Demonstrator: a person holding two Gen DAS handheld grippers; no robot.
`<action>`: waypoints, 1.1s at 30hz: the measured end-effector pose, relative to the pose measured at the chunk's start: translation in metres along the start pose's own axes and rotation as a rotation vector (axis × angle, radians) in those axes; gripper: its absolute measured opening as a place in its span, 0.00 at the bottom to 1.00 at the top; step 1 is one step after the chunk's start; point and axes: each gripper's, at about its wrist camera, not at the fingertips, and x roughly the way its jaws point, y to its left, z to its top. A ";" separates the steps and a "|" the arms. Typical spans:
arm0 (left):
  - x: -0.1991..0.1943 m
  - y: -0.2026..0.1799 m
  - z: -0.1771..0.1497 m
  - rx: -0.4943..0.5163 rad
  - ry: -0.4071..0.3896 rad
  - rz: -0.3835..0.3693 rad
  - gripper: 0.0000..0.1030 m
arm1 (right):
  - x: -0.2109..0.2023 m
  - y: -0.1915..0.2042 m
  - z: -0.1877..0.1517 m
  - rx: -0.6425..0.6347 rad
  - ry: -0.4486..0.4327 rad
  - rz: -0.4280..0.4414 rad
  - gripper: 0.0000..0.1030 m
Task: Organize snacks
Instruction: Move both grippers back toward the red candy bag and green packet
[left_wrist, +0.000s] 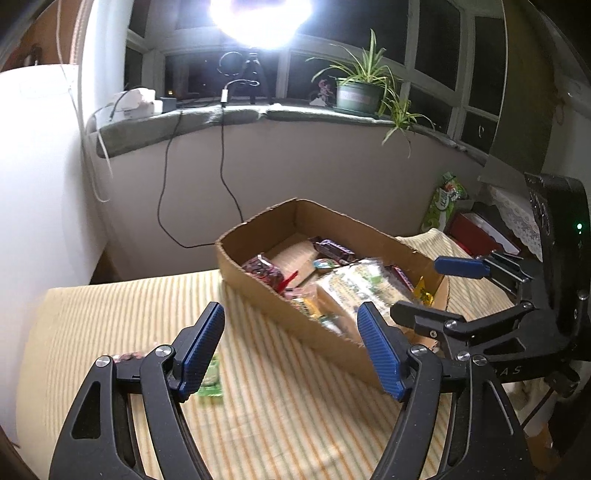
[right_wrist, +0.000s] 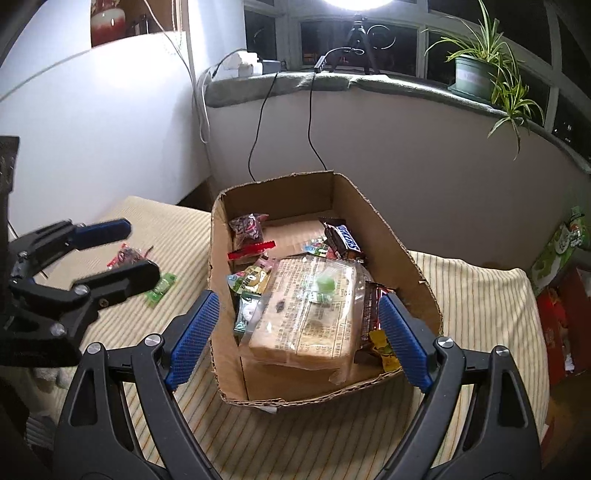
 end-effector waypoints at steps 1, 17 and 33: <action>-0.002 0.002 -0.001 -0.003 -0.002 0.004 0.72 | 0.002 0.003 0.000 -0.003 0.009 0.004 0.88; -0.029 0.084 -0.029 -0.123 -0.009 0.100 0.72 | -0.011 0.065 -0.004 -0.088 -0.022 0.088 0.88; -0.034 0.158 -0.074 -0.268 0.053 0.138 0.67 | 0.016 0.137 -0.005 -0.141 -0.010 0.219 0.87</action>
